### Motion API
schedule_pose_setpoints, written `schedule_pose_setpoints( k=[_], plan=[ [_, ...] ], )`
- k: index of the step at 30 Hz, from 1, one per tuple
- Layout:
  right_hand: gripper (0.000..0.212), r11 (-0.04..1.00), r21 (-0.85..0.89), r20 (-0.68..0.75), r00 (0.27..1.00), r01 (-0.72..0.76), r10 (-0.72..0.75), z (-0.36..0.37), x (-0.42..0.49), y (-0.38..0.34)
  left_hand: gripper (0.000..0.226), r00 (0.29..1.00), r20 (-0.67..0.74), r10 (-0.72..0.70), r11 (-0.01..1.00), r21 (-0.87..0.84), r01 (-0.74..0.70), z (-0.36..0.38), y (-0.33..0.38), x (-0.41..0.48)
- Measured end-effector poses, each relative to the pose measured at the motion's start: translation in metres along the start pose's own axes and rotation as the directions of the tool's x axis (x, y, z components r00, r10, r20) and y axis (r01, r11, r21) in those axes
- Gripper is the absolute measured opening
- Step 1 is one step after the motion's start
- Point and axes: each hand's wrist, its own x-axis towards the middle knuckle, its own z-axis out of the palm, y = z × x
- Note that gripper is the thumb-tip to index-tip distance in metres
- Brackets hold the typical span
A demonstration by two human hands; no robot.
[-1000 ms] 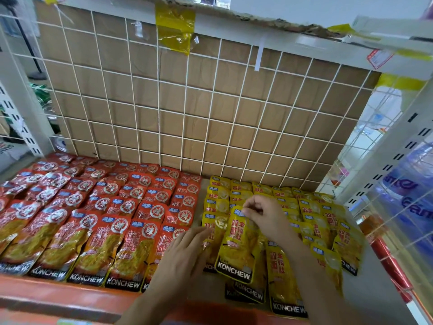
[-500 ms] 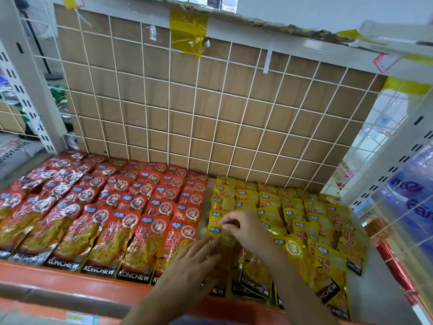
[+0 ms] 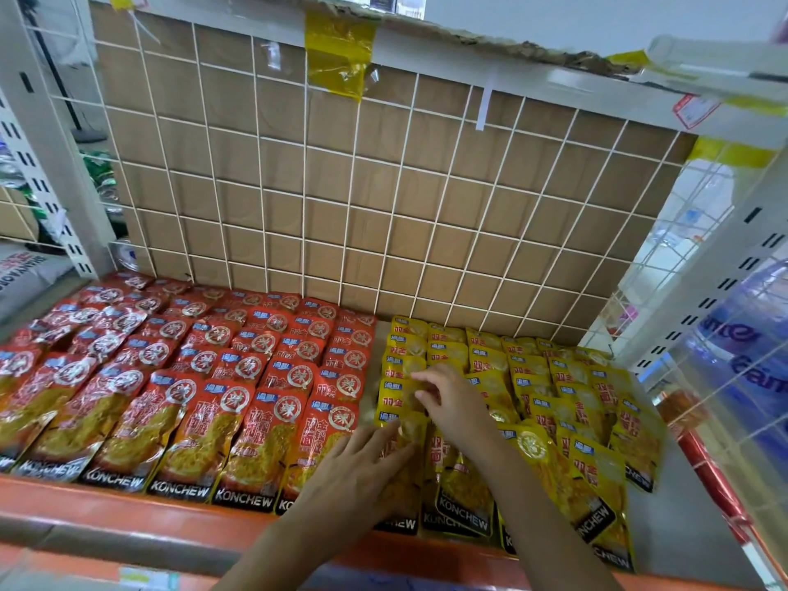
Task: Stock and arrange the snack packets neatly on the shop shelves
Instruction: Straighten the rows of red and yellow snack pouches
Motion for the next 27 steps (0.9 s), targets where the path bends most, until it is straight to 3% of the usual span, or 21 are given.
schedule_pose_setpoints(
  k=[10, 18, 27],
  plan=[
    [0.018, 1.0, 0.028, -0.046, 0.999, 0.006, -0.005, 0.001, 0.012, 0.002, 0.059, 0.997, 0.078, -0.007, 0.999, -0.044, 0.011, -0.002, -0.003, -0.001],
    [0.016, 0.995, 0.101, -0.131, 0.991, 0.019, -0.006, -0.001, 0.01, 0.005, 0.049, 0.999, 0.025, -0.034, 0.997, -0.075, 0.036, -0.007, -0.003, 0.012],
    [0.025, 0.997, 0.001, -0.202, 0.976, -0.079, 0.077, -0.017, -0.014, 0.028, 0.046, 0.971, 0.195, -0.137, 0.986, -0.064, 0.152, -0.002, 0.0, 0.044]
  ],
)
